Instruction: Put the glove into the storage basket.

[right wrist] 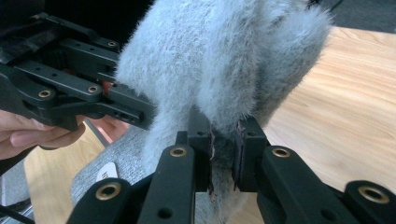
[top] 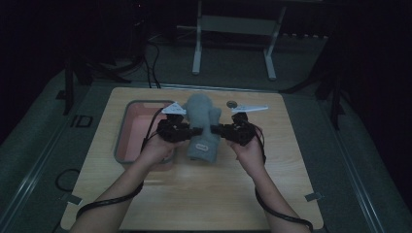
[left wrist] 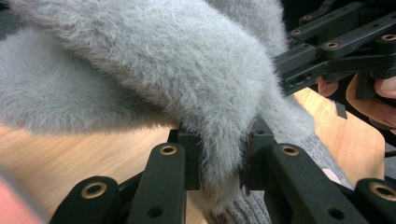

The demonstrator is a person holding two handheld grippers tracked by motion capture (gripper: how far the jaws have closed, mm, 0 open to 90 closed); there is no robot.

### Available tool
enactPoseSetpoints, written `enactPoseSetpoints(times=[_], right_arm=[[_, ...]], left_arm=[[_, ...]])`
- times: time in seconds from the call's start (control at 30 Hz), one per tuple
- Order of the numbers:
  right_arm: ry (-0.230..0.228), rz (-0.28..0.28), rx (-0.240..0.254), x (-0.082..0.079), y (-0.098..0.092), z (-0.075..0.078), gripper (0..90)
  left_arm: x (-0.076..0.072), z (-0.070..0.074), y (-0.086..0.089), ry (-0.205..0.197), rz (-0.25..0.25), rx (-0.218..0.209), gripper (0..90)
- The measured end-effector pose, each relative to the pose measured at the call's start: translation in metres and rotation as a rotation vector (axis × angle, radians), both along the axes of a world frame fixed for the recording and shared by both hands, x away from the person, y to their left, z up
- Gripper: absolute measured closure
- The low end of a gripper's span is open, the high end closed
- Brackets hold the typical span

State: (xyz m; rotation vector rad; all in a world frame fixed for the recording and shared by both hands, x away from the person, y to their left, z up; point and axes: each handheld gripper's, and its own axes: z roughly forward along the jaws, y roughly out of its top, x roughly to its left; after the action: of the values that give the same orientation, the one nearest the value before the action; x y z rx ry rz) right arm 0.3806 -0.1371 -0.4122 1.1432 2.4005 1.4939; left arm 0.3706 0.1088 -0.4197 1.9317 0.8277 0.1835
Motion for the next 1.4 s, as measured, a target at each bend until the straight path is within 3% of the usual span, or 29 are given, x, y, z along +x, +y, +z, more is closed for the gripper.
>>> enactPoseSetpoints(times=[0.23, 0.57, 0.9, 1.07, 1.4], right_arm=[[0.005, 0.044, 0.023, 0.005, 0.035, 0.003, 80.2], [0.0, 0.114, 0.029, 0.013, 0.091, 0.01, 80.2], [0.018, 0.154, 0.019, 0.022, 0.136, 0.011, 80.4], [0.021, 0.162, 0.013, 0.025, 0.145, 0.007, 80.4], [0.061, 0.133, 0.006, 0.04, 0.154, -0.027, 80.4]], left_arm=[[-0.005, 0.007, 0.036, -0.005, 0.033, 0.022, 75.2], [-0.012, 0.01, 0.091, -0.005, 0.095, -0.009, 75.2], [-0.012, 0.011, 0.13, 0.004, 0.138, 0.01, 75.2], [-0.01, 0.007, 0.135, 0.013, 0.15, 0.033, 75.2], [0.005, -0.022, 0.136, 0.07, 0.195, 0.068, 75.2]])
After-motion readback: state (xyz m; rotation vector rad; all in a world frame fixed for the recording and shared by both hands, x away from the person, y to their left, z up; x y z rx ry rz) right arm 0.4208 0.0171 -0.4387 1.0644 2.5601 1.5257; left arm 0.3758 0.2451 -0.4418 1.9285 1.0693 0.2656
